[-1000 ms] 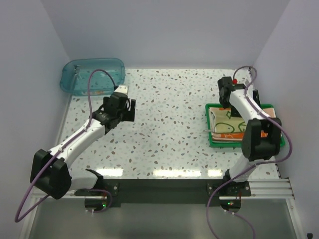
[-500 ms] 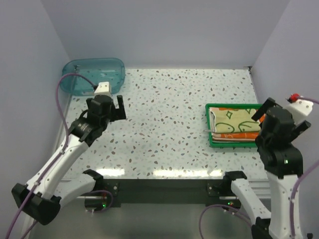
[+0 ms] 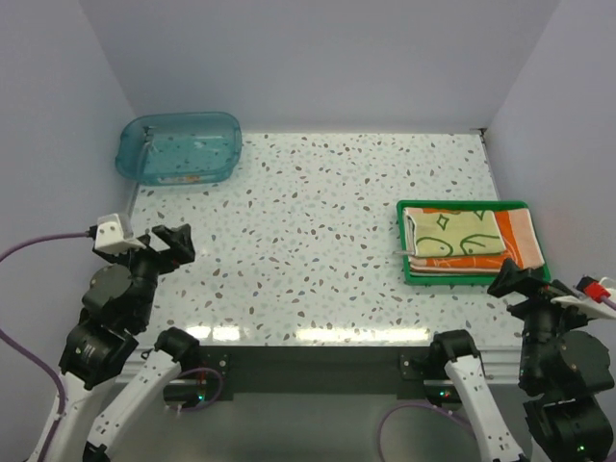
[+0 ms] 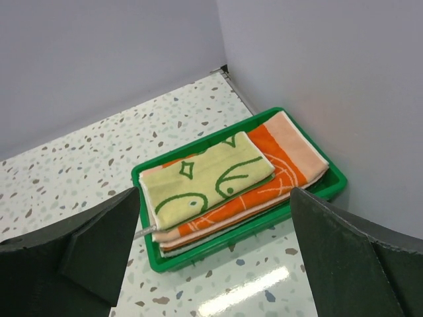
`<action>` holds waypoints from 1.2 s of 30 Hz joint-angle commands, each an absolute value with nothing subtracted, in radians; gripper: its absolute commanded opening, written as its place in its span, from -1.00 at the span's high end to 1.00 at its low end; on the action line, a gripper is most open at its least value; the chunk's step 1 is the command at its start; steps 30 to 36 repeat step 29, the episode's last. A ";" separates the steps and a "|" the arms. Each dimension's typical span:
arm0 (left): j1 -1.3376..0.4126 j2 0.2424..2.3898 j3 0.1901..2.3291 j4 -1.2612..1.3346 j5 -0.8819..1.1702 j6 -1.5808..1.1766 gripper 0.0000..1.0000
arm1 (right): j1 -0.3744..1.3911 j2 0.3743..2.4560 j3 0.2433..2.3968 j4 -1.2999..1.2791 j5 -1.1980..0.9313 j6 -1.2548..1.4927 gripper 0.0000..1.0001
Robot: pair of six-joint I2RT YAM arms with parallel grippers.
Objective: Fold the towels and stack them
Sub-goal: Neatly place the folded towel into the bin
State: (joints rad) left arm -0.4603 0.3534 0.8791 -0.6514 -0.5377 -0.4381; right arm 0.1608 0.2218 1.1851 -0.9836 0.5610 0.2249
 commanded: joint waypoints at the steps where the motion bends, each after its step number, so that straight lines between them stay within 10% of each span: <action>1: -0.457 0.289 0.864 -0.643 -0.535 -0.380 -1.00 | 0.181 0.197 1.195 -1.022 0.525 0.181 -0.97; 36: -0.457 0.202 0.787 -0.546 -0.462 -0.394 -1.00 | 0.187 0.107 1.126 -0.973 0.483 0.130 -0.97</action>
